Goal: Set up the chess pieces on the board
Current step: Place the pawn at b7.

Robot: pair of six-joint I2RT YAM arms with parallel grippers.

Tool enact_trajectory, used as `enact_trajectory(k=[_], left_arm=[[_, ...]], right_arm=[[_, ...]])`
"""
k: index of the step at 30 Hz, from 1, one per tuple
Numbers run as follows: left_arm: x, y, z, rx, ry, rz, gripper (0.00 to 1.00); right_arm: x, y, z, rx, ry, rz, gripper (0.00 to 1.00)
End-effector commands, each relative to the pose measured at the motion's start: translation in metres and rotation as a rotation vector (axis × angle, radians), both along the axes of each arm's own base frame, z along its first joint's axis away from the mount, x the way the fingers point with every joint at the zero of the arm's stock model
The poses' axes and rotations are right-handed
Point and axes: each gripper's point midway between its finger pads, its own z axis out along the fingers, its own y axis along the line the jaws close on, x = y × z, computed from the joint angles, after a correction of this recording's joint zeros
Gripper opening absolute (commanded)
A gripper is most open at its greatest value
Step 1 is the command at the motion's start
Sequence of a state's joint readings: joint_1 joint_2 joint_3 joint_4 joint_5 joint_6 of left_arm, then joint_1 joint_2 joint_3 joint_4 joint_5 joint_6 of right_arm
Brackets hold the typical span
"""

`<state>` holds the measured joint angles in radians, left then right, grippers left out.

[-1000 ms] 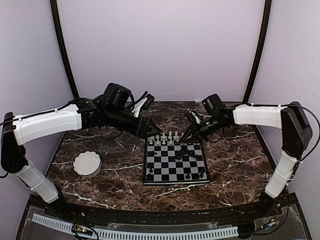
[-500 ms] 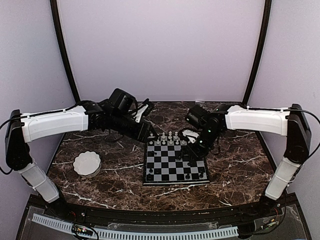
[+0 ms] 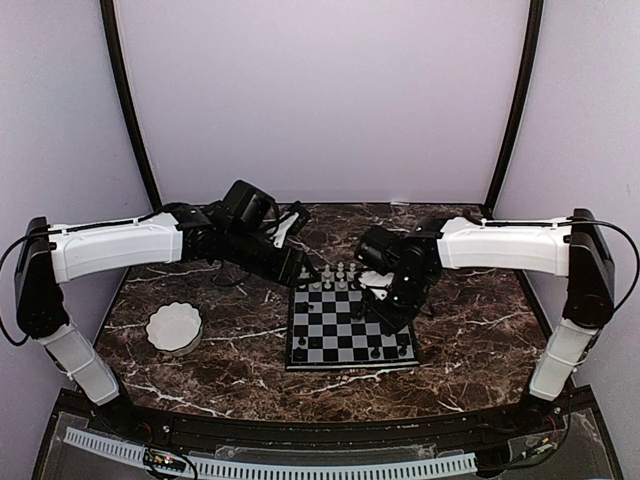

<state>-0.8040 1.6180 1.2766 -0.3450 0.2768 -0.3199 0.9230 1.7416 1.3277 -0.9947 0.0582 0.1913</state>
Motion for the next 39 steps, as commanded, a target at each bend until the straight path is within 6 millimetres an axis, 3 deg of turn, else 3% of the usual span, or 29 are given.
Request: enact_trajectory(k=[1, 14, 39], left_arm=[[0.006, -0.006, 0.016, -0.042, -0.023, 0.003, 0.56], [0.007, -0.006, 0.012, -0.029, -0.020, 0.001, 0.56], [0.009, -0.011, 0.009, -0.026, -0.008, -0.012, 0.56]], right_arm=[[0.003, -0.003, -0.004, -0.048, -0.023, 0.018, 0.02], [-0.007, -0.002, -0.027, -0.045, 0.035, 0.031, 0.02], [0.003, -0.002, -0.037, -0.085, 0.001, 0.031, 0.05]])
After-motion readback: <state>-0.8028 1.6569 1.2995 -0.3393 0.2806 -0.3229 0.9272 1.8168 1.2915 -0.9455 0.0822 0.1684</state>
